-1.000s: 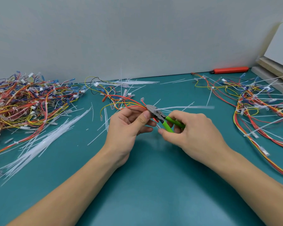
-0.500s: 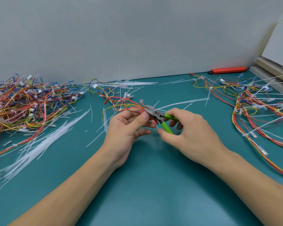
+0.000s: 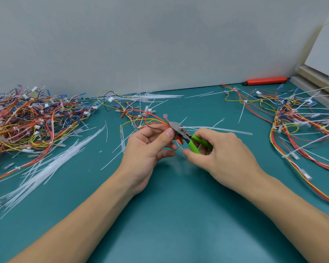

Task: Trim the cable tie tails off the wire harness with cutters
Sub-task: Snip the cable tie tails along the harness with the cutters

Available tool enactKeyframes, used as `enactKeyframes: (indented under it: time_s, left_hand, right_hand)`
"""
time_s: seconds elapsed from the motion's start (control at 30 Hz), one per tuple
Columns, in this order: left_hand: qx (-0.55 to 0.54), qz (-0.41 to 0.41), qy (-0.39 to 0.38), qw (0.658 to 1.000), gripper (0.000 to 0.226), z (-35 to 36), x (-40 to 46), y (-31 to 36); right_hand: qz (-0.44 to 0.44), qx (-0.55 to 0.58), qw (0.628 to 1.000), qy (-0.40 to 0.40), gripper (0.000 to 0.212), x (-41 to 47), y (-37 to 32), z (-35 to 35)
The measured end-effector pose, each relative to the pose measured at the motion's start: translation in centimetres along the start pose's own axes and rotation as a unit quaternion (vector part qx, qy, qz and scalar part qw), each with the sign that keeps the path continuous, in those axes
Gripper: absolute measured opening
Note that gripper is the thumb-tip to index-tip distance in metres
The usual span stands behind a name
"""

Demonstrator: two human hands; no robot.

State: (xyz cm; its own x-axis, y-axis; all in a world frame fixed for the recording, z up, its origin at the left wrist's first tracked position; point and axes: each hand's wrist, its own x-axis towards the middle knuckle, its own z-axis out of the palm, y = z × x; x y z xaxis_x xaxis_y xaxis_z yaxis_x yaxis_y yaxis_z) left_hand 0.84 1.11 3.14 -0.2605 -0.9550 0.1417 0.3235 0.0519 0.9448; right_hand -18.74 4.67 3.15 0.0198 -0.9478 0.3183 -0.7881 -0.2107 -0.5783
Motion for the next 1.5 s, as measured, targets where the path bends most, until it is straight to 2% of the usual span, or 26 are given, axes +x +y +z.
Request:
enactKeyframes:
  time_s: [0.13,0.23,0.43,0.67,0.87,1.1,1.23,1.33,1.5]
  left_hand:
    - [-0.002,-0.002,0.000,1.000,0.012,-0.02,-0.02,0.02]
    - [0.004,-0.003,0.001,1.000,0.008,0.01,0.06,-0.08]
    - [0.024,-0.004,0.008,1.000,0.006,-0.12,0.17,-0.18]
    - [0.037,0.003,0.009,0.999,0.005,0.00,0.21,-0.09]
    - [0.039,0.006,0.005,0.999,0.007,0.14,0.18,0.04]
    - [0.038,0.004,0.009,0.999,0.007,0.12,0.18,-0.08]
    - [0.036,0.004,0.006,0.999,0.007,0.12,0.20,-0.10]
    - [0.040,0.001,0.005,0.999,0.007,0.04,0.18,-0.09]
    - [0.042,0.000,0.005,0.999,0.005,0.02,0.17,-0.05]
  right_hand:
    - [-0.010,0.031,0.999,-0.004,0.023,0.12,0.15,0.18]
    - [-0.031,0.045,0.998,-0.012,0.031,0.38,0.24,0.15]
    - [-0.034,0.053,0.998,-0.014,0.034,0.47,0.43,0.33]
    - [-0.023,0.077,0.997,-0.014,0.022,0.27,0.38,0.30]
    - [-0.006,0.055,0.998,0.004,0.026,0.22,0.11,0.06]
    - [-0.004,0.060,0.998,-0.002,0.020,0.21,0.18,0.24]
    - [-0.019,0.063,0.998,-0.009,0.036,0.50,0.19,0.18]
    - [-0.020,0.066,0.998,-0.013,0.038,0.49,0.35,0.30]
    - [-0.020,0.080,0.997,-0.003,0.019,0.37,0.25,0.43]
